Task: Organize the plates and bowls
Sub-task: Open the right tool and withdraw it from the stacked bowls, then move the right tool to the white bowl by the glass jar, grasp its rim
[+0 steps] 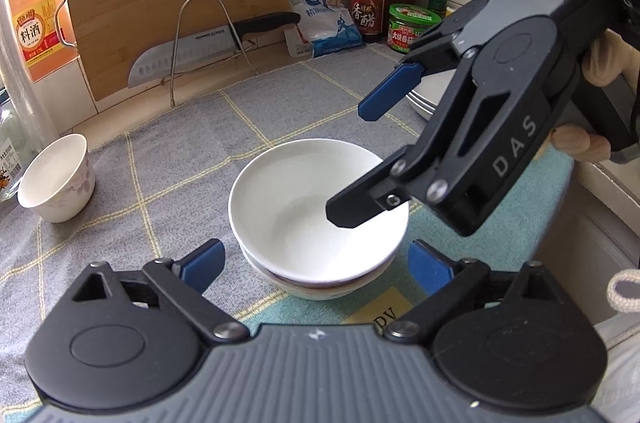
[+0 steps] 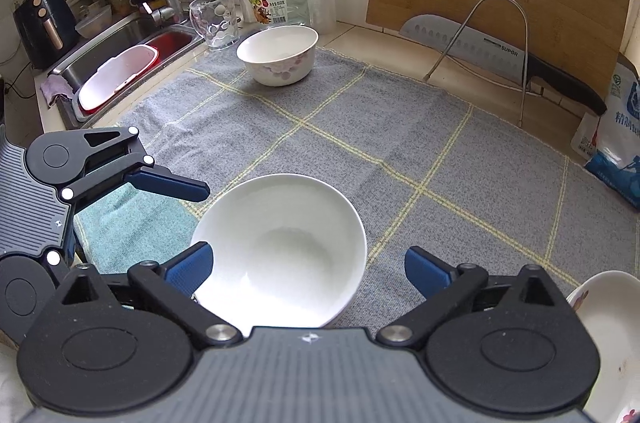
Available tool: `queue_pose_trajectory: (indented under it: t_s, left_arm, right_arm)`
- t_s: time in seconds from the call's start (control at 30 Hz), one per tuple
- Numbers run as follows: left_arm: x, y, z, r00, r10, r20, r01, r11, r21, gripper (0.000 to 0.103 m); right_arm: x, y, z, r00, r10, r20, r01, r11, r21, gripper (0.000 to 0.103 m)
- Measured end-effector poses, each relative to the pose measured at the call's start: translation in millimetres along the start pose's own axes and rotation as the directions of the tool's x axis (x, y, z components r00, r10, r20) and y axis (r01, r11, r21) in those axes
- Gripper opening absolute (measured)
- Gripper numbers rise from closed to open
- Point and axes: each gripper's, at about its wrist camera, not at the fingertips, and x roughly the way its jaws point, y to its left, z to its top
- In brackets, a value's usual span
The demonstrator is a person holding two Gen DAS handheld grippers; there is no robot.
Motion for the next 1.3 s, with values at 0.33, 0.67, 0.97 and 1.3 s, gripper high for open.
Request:
queue_pose_trajectory:
  t_s: [0.33, 0.67, 0.97, 1.3]
  left_arm:
    - [-15.8, 18.8, -4.1, 1.0, -0.012, 0.007, 0.012, 1.0, 0.018, 0.098]
    - [-24.1, 75.0, -11.8, 0.991, 0.132, 0.031, -0.128, 0.985, -0.118, 0.098]
    - [-6.8, 153.0, -22.3, 0.936, 0.352, 0.011, -0.337, 0.903, -0.265, 0.098]
    - [28.1, 201.4, -29.7, 0.924, 0.382, -0.008, -0.37, 0.89, -0.267, 0.098]
  right_arm:
    - [-16.7, 1.6, -9.7, 0.997, -0.039, 0.068, 0.042, 0.998, -0.04, 0.103]
    - [-25.6, 5.6, 12.7, 0.991, -0.046, 0.123, 0.054, 0.997, -0.06, 0.103]
    - [13.8, 19.3, 74.9, 0.991, -0.015, 0.136, 0.027, 0.996, -0.09, 0.103]
    - [87.4, 31.8, 129.8, 0.997, 0.025, 0.078, -0.019, 0.997, -0.079, 0.103]
